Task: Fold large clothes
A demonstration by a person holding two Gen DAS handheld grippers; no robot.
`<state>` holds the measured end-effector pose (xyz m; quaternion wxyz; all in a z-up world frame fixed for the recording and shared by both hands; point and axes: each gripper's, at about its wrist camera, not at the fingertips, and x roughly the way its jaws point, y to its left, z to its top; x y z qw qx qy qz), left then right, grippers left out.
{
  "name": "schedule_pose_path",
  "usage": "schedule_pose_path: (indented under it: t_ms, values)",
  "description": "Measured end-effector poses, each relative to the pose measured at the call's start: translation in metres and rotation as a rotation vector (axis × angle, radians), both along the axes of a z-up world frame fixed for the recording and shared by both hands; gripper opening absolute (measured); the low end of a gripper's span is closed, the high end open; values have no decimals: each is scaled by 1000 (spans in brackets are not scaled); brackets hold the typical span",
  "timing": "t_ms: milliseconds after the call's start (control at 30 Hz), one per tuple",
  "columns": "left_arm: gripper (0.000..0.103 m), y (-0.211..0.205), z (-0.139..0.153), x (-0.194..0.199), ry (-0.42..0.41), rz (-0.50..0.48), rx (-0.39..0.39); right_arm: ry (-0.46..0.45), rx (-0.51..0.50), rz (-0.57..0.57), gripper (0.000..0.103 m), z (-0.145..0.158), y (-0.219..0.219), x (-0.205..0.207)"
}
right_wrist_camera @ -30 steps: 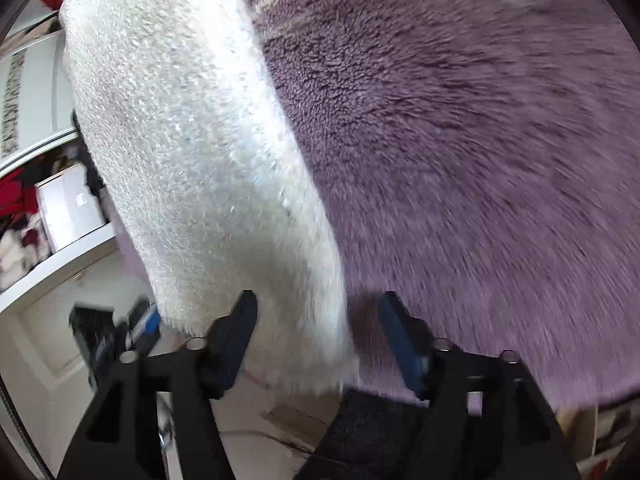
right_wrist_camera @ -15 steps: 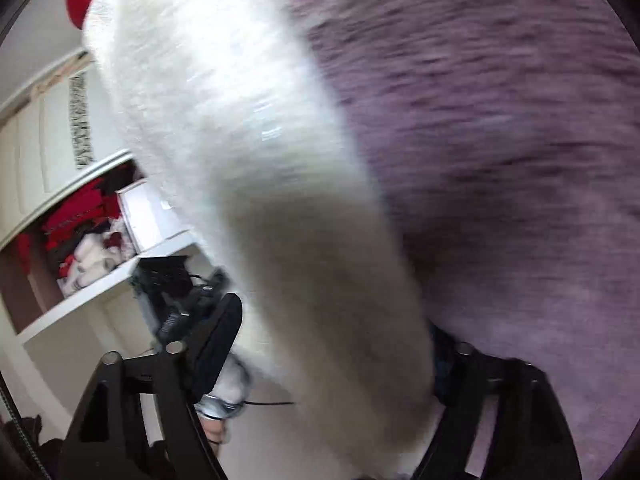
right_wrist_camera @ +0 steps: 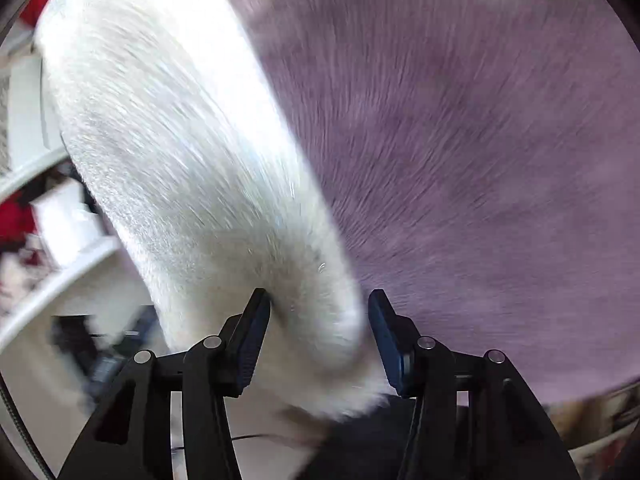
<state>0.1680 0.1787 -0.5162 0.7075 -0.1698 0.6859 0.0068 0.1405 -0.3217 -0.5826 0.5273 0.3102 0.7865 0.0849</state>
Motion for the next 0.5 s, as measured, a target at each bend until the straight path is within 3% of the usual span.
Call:
schedule_pose_path:
  t_ms: [33, 133, 233, 267, 300, 367, 467, 500]
  values:
    - [71, -3, 15, 13, -28, -34, 61, -44, -58, 30, 54, 17, -2, 10]
    - [72, -16, 36, 62, -120, -108, 121, -162, -117, 53, 53, 60, 4, 53]
    - [72, -52, 48, 132, -233, -141, 91, -265, -124, 57, 52, 79, 29, 105]
    - [72, -58, 45, 146, -248, -149, 89, -301, -132, 59, 46, 80, 38, 124]
    - [72, -72, 36, 170, -251, -162, 72, -319, -133, 62, 38, 82, 50, 139]
    - [50, -92, 14, 193, -213, -188, 45, -340, -133, 71, 37, 75, 76, 179]
    - [49, -107, -36, 218, -98, -225, 89, -311, -173, 116, 35, 50, 96, 220]
    - [53, -101, -55, 221, -68, -217, 85, -286, -196, 131, 28, 38, 99, 228]
